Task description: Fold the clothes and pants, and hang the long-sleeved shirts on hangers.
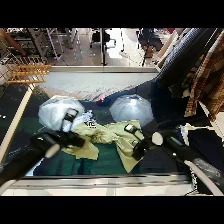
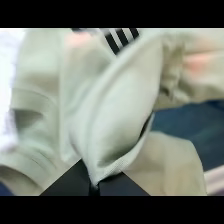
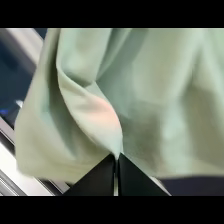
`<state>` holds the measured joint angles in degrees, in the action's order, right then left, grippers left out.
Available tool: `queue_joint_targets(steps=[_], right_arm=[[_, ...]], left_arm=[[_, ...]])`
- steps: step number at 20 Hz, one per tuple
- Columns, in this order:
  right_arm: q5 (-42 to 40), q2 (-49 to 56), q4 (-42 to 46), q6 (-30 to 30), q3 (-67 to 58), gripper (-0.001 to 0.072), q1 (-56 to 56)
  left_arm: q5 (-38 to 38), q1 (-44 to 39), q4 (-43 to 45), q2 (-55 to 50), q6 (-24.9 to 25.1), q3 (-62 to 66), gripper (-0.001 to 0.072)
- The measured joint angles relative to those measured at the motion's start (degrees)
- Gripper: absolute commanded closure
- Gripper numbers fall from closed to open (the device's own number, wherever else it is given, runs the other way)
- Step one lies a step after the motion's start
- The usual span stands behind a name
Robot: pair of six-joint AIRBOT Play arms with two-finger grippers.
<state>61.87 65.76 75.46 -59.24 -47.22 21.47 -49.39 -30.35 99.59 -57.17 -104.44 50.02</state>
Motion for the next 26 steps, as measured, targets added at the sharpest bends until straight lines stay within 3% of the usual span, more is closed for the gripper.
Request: queue_joint_targets(steps=[4, 6, 10, 13, 16, 19, 23, 26], right_arm=[[9.5, -16.2, 12.3, -7.3, -15.0, 0.0696, 0.2], [9.0, -24.2, 14.5, -9.9, -23.0, 0.0696, 0.3], [-2.9, -35.6, 13.6, -13.3, -35.2, 0.0695, 0.3], [-12.5, -37.4, 12.7, -14.3, -40.3, 0.0695, 0.3], [-17.6, -34.0, 14.9, -14.8, -42.8, 0.0695, 0.3], [-17.5, -24.8, 18.7, -15.3, -43.7, 0.0695, -0.6], [-16.2, -5.3, 18.5, -17.2, -44.0, 0.0695, -7.9], [-22.0, 11.3, 15.0, -17.2, -44.1, 0.0695, -12.9]], left_arm=[[-8.5, 11.9, -4.8, 9.5, 8.3, 15.2, 0.0702], [-9.5, 19.7, -9.0, 13.7, 10.6, 24.0, 0.0702], [-4.9, 33.2, -15.9, 20.2, 12.6, 38.0, 0.0702], [0.9, 38.5, -17.8, 22.9, 13.2, 43.5, 0.0702], [4.0, 40.4, -17.7, 20.7, 13.8, 45.2, 0.0702], [3.0, 41.1, -18.1, 11.5, 15.8, 44.2, 0.0702], [2.6, 41.9, -18.7, -7.6, 17.8, 42.2, 0.0701], [6.1, 41.9, -18.9, -22.2, 18.7, 41.9, 0.0701]])
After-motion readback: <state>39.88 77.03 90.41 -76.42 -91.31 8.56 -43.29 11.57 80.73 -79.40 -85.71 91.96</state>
